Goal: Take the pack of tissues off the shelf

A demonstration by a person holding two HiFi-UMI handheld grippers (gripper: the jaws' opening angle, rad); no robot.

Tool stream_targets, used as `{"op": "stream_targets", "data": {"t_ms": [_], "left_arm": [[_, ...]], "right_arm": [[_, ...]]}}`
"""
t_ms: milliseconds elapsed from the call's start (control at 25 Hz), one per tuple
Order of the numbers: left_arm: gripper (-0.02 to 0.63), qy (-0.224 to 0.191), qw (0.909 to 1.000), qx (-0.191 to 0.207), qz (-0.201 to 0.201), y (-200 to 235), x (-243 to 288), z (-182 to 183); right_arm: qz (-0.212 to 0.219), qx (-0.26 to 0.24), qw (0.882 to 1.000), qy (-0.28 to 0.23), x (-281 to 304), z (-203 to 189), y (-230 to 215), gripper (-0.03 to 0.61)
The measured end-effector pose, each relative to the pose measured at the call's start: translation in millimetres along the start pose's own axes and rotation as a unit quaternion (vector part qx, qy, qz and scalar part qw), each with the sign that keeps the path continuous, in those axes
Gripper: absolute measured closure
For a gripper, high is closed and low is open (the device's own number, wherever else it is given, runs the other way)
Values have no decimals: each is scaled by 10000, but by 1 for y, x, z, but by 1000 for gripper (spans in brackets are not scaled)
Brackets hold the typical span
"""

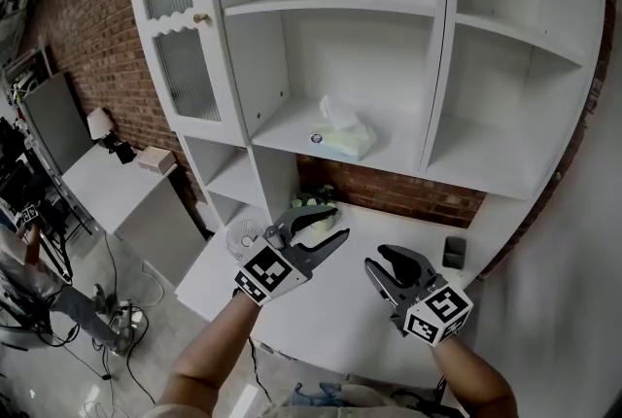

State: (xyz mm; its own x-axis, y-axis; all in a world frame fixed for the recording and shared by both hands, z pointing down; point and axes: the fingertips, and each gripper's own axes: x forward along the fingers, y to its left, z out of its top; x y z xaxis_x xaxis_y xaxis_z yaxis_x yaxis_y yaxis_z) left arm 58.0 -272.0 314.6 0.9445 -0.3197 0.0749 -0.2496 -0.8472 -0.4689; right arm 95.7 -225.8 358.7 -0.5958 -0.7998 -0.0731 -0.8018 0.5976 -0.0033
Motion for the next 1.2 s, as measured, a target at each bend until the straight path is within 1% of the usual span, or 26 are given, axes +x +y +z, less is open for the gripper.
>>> {"op": "stream_targets", "data": {"t_ms": [320,560,960,1200], "left_arm": [[460,229,9989,385,158,22,15,5],[454,348,9976,558,234,34,27,10],[453,581,9919,987,558,50,45,10],[445,628,9901,1063,669,60,55,10]], "right_arm": [[-12,-59,10000,58,-1,2,-3,442],[4,-34,10000,83,-1,0,-4,440],[9,20,10000,56,-2,-3,-5,440],[0,23,10000,74,-3,-4,-9,440]]}}
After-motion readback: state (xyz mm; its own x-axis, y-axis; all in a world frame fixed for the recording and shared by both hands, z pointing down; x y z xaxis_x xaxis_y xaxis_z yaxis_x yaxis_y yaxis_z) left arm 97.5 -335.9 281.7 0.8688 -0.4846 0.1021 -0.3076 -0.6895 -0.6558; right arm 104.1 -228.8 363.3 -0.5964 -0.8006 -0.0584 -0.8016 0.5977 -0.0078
